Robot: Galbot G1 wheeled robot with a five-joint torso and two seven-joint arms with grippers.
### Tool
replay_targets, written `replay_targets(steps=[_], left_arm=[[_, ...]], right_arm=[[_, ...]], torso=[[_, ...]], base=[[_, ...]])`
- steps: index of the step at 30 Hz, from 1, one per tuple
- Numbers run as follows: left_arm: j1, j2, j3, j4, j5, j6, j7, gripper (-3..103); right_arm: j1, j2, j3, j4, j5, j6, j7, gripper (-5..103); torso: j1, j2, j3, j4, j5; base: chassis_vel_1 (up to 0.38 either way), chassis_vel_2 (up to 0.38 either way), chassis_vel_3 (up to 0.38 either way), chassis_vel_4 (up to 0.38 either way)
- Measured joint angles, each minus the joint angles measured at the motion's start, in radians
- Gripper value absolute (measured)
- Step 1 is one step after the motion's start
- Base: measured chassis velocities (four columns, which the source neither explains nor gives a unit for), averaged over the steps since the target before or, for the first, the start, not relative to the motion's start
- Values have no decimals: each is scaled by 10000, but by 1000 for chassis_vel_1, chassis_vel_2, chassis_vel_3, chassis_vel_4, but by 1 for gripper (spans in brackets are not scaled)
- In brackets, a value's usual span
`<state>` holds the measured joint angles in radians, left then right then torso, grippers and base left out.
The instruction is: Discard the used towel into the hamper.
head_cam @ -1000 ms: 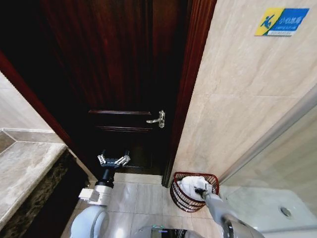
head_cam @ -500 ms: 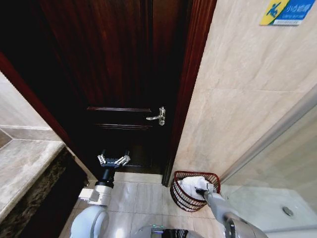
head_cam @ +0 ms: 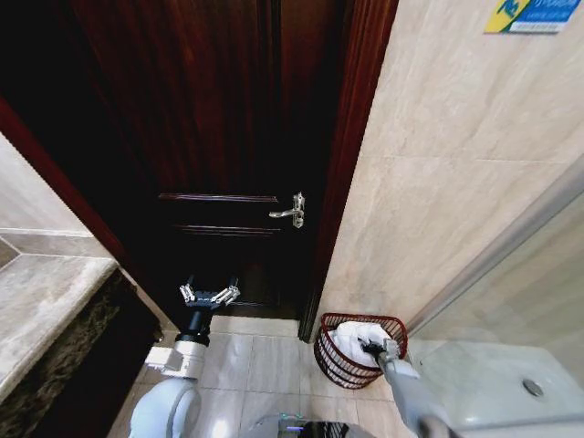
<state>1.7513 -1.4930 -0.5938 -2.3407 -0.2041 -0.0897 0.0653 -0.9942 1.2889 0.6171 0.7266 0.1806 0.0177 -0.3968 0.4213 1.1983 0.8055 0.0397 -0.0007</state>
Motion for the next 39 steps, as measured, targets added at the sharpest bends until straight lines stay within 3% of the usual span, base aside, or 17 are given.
replay_targets(steps=[1, 3, 6, 7, 11, 12, 15, 26, 30, 32, 33, 34, 35, 37, 39], left_arm=[[0, 0, 0, 0, 0, 0, 0, 100], [-1, -1, 0, 0, 0, 0, 0, 100], [0, -1, 0, 0, 0, 0, 0, 100], [0, -1, 0, 0, 0, 0, 0, 100], [-1, -1, 0, 0, 0, 0, 0, 100], [-1, -1, 0, 0, 0, 0, 0, 100], [0, 0, 0, 0, 0, 0, 0, 100], [-1, -1, 0, 0, 0, 0, 0, 100], [0, -1, 0, 0, 0, 0, 0, 100], [0, -1, 0, 0, 0, 0, 0, 100], [0, -1, 0, 0, 0, 0, 0, 100], [0, -1, 0, 0, 0, 0, 0, 100], [1, -1, 0, 0, 0, 0, 0, 100], [-1, -2, 0, 0, 0, 0, 0, 100], [0, 0, 1, 0, 0, 0, 1, 100]], right_arm=[[0, 0, 0, 0, 0, 0, 0, 49], [-789, -294, -248, 1328, 162, -76, 19, 60], [-949, -343, -156, 1467, -740, 408, 59, 71], [-737, -321, -66, 966, -1174, 626, 84, 77], [217, -94, 37, -914, -1340, 584, 122, 92], [217, -94, 37, -914, -1340, 584, 122, 92], [1815, 184, 339, -3285, -1495, 528, 159, 99], [3594, 658, 558, -4836, -332, -1208, 149, 100], [3426, 704, 538, -4734, -191, -1289, 177, 100], [3160, 637, 471, -4520, -672, -1034, 316, 100], [3021, 544, 441, -4479, -1373, -617, 446, 100], [3021, 544, 441, -4479, -1373, -617, 446, 100], [2691, 308, 426, -4290, -2598, 266, 446, 100], [2376, 186, 363, -3963, -2286, 656, 23, 100], [1607, 157, 207, -2802, -345, 916, -1016, 100]], torso=[[0, 0, 0, 0, 0], [5, 18, 8, -2, 8], [11, 32, 16, -2, 8], [16, 40, 19, 5, 2], [28, 55, 31, 3, 8], [28, 55, 31, 3, 8], [33, 69, 38, 3, 6], [45, 96, 51, 4, 6], [49, 101, 53, 7, 6], [49, 106, 55, 9, 12], [49, 107, 56, 10, 14], [49, 107, 56, 10, 14], [51, 108, 59, 6, 10], [52, 110, 59, -1, 3], [53, 115, 61, -4, 15]], base=[[0, 0, 0, 0], [0, 0, 0, 0], [0, 0, 0, 0], [0, 0, 0, 0], [0, 0, 0, 0], [0, 0, 0, 0], [0, 0, 0, 0], [0, 0, 0, 0], [0, 0, 0, 0], [0, 0, 0, 0], [0, 0, 0, 0], [0, 0, 0, 0], [0, 0, 0, 0], [0, 0, 0, 0], [0, 0, 0, 0]])
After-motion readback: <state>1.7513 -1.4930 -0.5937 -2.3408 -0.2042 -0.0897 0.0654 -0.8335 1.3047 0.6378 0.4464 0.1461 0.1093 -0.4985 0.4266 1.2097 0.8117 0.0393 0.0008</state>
